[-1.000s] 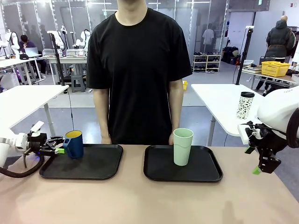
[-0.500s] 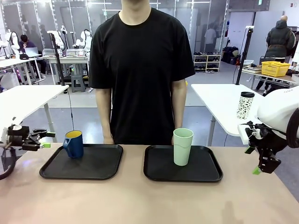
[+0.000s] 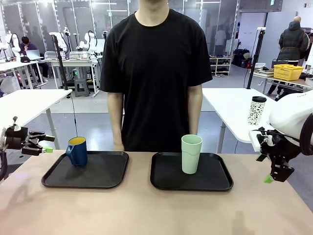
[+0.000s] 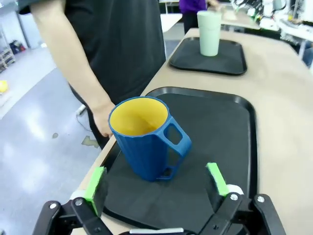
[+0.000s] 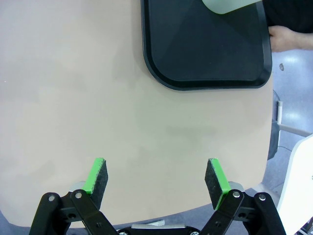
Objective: Sort and store the cups by type.
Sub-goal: Pick up the Handle plastic cup and place it into the empty Flat Tray.
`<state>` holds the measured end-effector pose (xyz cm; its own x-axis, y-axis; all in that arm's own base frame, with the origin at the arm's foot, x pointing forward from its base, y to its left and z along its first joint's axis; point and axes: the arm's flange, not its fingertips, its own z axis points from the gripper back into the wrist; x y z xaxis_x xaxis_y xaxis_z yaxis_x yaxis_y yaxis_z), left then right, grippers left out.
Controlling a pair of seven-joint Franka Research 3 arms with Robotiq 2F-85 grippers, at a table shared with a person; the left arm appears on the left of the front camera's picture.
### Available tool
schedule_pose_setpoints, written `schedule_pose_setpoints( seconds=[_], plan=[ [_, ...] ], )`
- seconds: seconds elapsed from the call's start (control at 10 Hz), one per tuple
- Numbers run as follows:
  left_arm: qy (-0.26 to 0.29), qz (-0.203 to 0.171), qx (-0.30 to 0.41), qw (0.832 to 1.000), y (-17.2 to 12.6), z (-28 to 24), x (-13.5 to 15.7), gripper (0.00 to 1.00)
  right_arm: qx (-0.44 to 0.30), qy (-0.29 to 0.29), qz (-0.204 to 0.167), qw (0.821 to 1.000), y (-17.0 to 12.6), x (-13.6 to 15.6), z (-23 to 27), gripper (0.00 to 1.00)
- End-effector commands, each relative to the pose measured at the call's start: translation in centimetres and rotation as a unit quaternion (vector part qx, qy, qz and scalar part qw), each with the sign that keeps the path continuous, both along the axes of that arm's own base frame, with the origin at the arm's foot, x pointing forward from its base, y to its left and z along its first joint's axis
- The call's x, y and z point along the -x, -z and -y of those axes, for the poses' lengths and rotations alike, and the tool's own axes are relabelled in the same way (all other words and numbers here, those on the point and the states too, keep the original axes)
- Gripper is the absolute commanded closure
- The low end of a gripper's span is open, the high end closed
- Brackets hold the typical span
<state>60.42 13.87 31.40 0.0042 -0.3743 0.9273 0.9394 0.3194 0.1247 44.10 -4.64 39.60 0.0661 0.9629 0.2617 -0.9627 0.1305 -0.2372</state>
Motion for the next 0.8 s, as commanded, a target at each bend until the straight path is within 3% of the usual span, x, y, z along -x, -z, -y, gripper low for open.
schedule_pose_setpoints(
  seconds=[0.0,0.7],
  plan=[
    [0.016,0.003,0.014,1.000,0.43,-0.63,-0.58,0.00,0.005,0.007,0.003,1.000,0.02,0.16,0.01,0.00],
    [0.016,0.003,0.014,1.000,0.43,-0.63,-0.58,0.00,0.005,0.007,0.003,1.000,0.02,0.16,0.01,0.00]
  ],
)
